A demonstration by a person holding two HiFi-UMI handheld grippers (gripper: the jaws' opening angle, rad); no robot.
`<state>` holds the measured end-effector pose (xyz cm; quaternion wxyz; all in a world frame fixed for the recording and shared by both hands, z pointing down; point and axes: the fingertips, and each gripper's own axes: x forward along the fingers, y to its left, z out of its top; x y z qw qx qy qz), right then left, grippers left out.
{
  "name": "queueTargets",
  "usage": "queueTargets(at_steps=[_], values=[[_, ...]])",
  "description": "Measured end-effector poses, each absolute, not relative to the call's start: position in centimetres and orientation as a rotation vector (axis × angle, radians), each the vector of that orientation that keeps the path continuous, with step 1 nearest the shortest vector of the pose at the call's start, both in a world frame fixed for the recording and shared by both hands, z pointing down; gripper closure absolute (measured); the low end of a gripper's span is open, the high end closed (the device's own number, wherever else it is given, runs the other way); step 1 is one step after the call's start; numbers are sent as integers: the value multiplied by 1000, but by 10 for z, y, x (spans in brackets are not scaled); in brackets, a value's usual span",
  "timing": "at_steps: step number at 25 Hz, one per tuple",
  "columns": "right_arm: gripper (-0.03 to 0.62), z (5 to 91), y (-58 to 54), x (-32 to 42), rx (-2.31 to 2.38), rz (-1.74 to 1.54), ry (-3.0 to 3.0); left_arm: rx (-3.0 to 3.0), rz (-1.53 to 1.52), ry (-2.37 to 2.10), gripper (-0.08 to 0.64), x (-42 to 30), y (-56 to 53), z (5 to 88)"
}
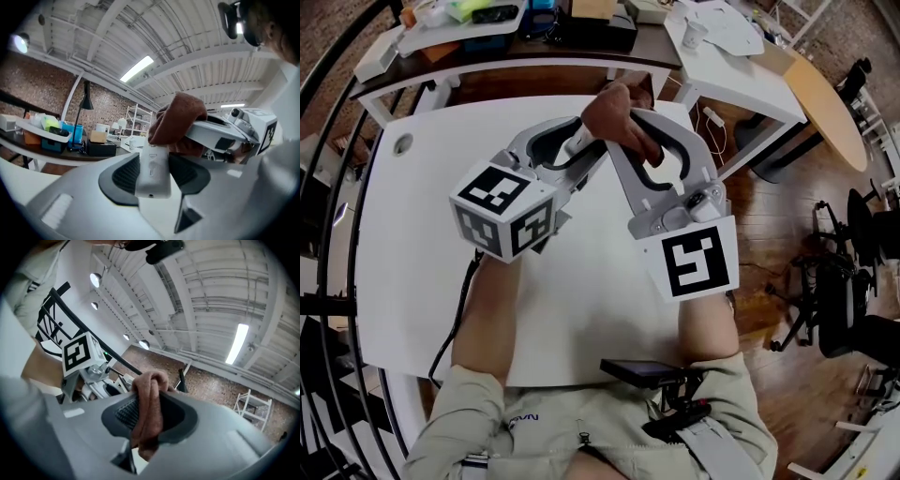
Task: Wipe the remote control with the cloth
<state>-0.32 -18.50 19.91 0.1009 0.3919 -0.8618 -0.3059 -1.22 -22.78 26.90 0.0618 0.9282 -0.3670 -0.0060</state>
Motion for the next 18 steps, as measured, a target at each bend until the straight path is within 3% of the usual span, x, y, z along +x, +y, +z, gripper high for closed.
queueTargets(at_steps=[18], values=[[503,230,-265,96,1737,-410,-2622,2570,-243,-927,348,-22,-244,290]])
